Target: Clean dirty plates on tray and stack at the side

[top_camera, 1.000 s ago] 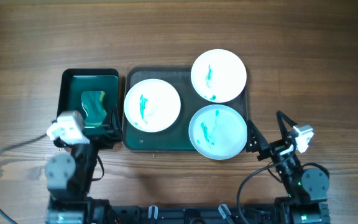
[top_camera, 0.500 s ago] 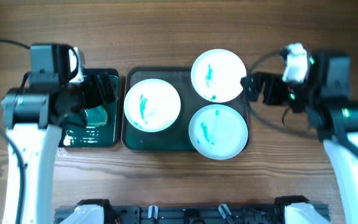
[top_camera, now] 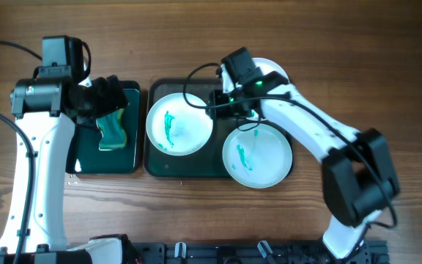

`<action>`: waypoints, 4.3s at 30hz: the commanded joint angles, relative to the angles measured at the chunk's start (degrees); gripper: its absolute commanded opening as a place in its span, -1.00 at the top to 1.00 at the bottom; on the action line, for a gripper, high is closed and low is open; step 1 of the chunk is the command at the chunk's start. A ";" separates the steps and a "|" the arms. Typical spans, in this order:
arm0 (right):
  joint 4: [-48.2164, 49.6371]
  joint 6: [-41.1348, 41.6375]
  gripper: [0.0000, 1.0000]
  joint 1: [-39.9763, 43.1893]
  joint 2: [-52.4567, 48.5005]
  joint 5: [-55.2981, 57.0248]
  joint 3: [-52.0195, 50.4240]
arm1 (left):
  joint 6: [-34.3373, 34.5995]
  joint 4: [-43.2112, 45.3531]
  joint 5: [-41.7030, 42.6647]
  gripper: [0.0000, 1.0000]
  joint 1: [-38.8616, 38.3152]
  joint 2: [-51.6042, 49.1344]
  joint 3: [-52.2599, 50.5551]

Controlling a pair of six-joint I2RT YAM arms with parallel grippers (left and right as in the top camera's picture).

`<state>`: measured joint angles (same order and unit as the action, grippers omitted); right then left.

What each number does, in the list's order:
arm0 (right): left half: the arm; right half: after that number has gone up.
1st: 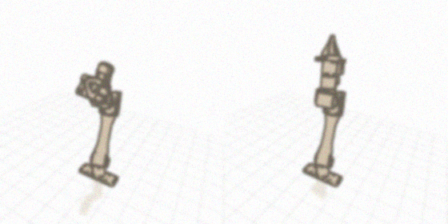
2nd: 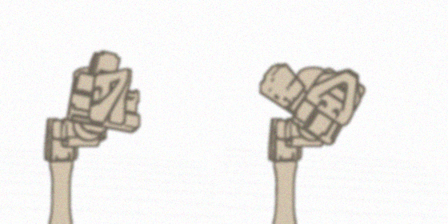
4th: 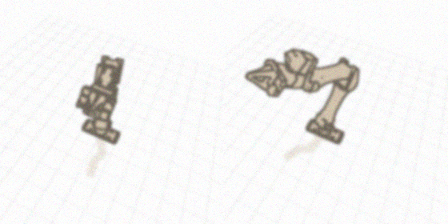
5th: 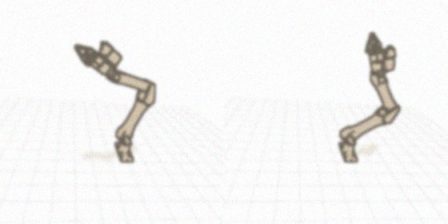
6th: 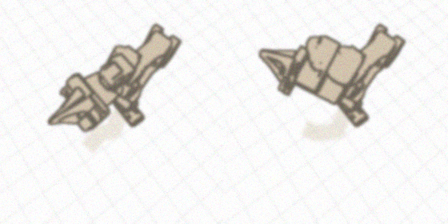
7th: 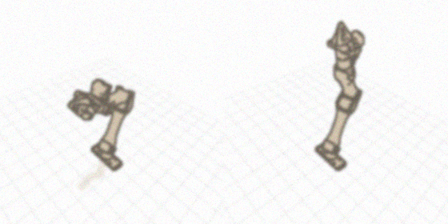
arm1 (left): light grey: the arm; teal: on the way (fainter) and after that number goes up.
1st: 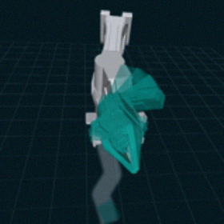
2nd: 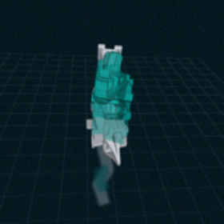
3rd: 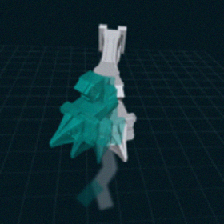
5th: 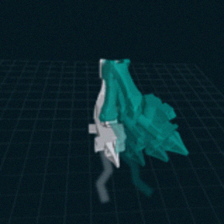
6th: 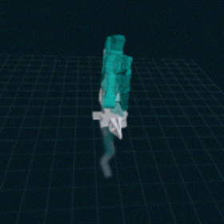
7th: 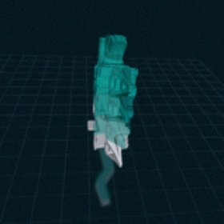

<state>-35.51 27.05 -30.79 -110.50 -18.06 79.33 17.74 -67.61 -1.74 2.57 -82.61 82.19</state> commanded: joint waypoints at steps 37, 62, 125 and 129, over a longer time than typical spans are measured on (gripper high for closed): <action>5.29 6.05 0.91 -2.69 -12.74 3.04 0.87 | -2.75 8.15 -5.42 0.92 3.93 -34.40 -1.42; 0.70 7.45 0.91 -0.26 -12.72 1.79 0.85 | 9.75 12.20 2.80 0.92 -17.92 -38.38 -1.40; 0.09 7.48 0.91 0.11 -12.74 1.79 0.81 | -0.26 0.70 14.08 0.92 -22.34 -39.80 5.14; 0.09 7.45 0.91 0.11 -12.74 1.77 0.81 | -5.97 7.87 24.22 0.92 -22.38 -39.80 5.14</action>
<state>-34.44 34.65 -30.81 -120.86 -18.61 80.84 17.23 -65.12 11.20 -19.44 -121.40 87.92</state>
